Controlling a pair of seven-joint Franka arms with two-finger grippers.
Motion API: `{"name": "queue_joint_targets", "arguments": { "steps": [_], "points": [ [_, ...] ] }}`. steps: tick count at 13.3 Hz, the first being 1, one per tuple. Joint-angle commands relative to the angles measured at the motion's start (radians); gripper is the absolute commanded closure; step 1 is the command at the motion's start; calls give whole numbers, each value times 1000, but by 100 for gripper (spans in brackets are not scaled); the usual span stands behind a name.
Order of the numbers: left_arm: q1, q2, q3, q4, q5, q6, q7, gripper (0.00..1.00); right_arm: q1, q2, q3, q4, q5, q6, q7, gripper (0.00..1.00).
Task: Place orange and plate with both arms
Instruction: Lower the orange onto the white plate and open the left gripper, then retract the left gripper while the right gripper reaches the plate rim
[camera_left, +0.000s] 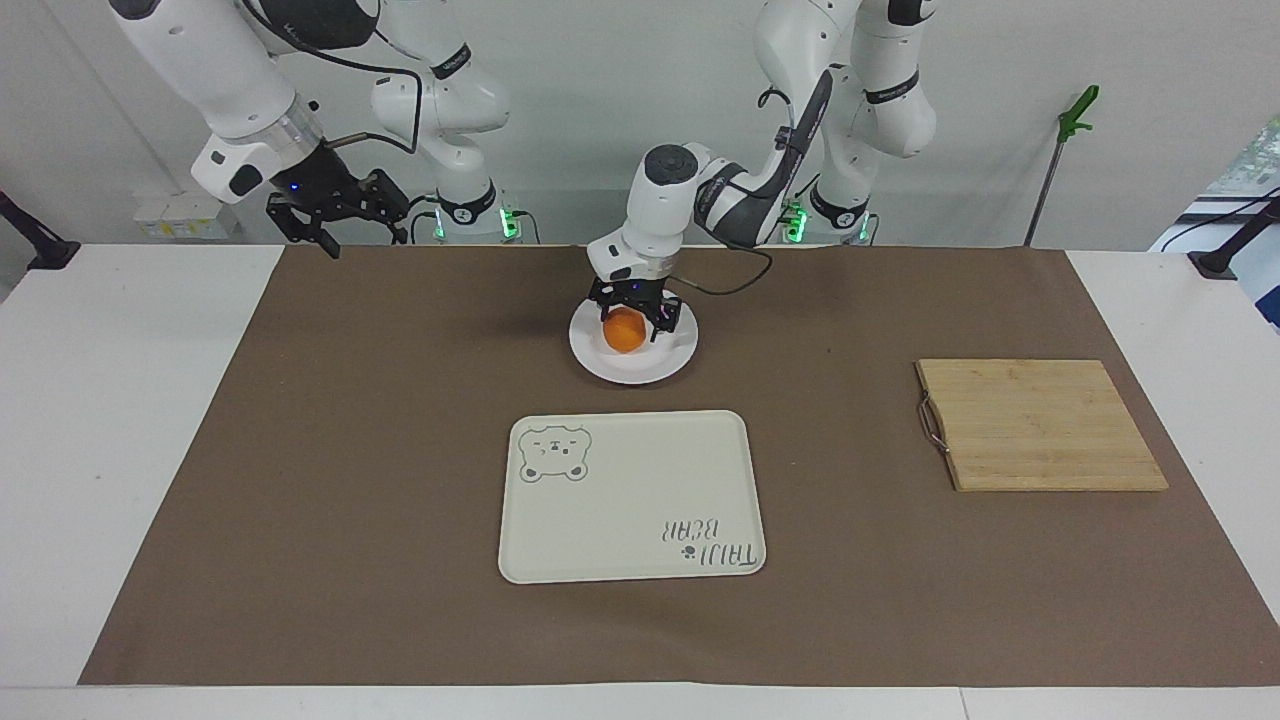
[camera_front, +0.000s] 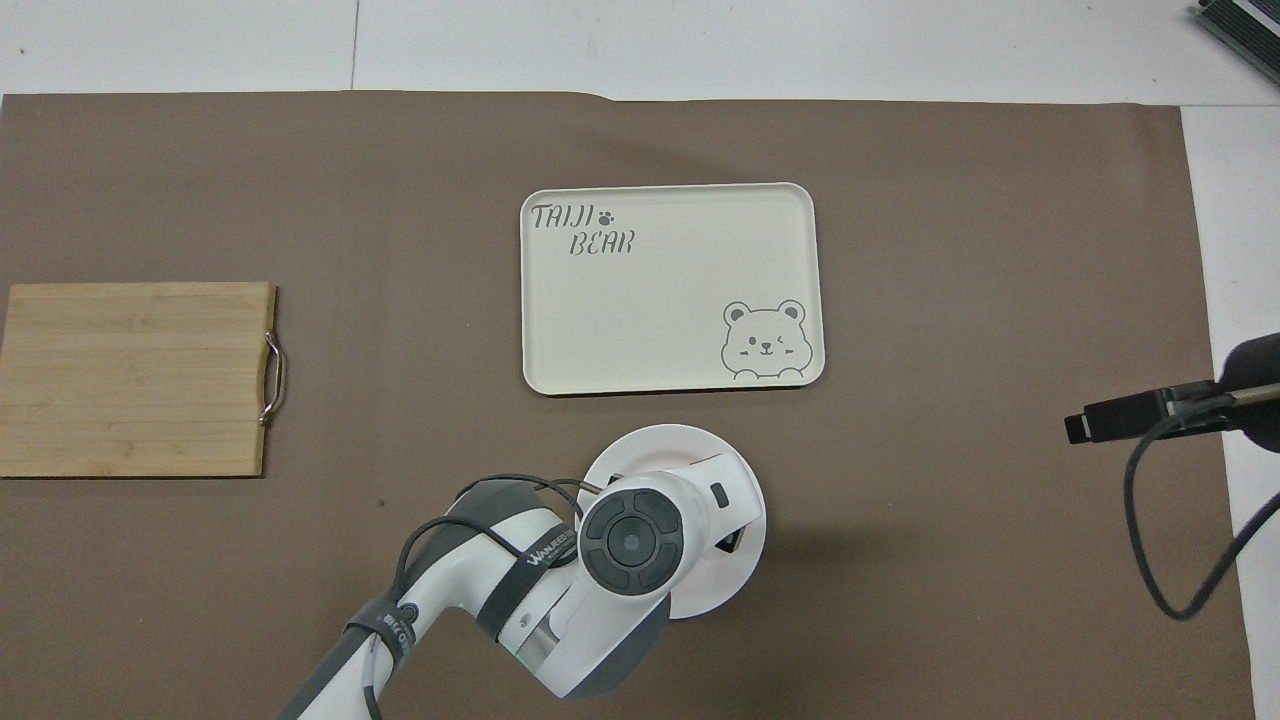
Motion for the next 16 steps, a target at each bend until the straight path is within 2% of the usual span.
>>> {"name": "queue_joint_targets", "arguments": {
  "steps": [1,4,5,6,8,12,16],
  "points": [
    [62,-50,14,55,-12,-119,25,0,-18,-27,3,-60,84,34,-38,0],
    [148,-67,19,125,17,-209,48,0,-22,-29,3,-149,213,82,-101,0],
    [191,-86,17,138,83,-232,62,0,-24,-27,2,-178,250,100,-113,0],
    [229,-101,19,155,125,-260,95,0,-24,-29,2,-212,275,122,-133,0],
    [322,-130,17,197,133,-326,187,0,-24,-27,2,-259,321,145,-161,0],
    [470,-123,20,424,134,-573,390,0,-10,-13,3,-390,439,261,-239,0],
    [625,-133,23,520,136,-726,529,0,19,5,3,-466,560,335,-245,0]
  ]
}}
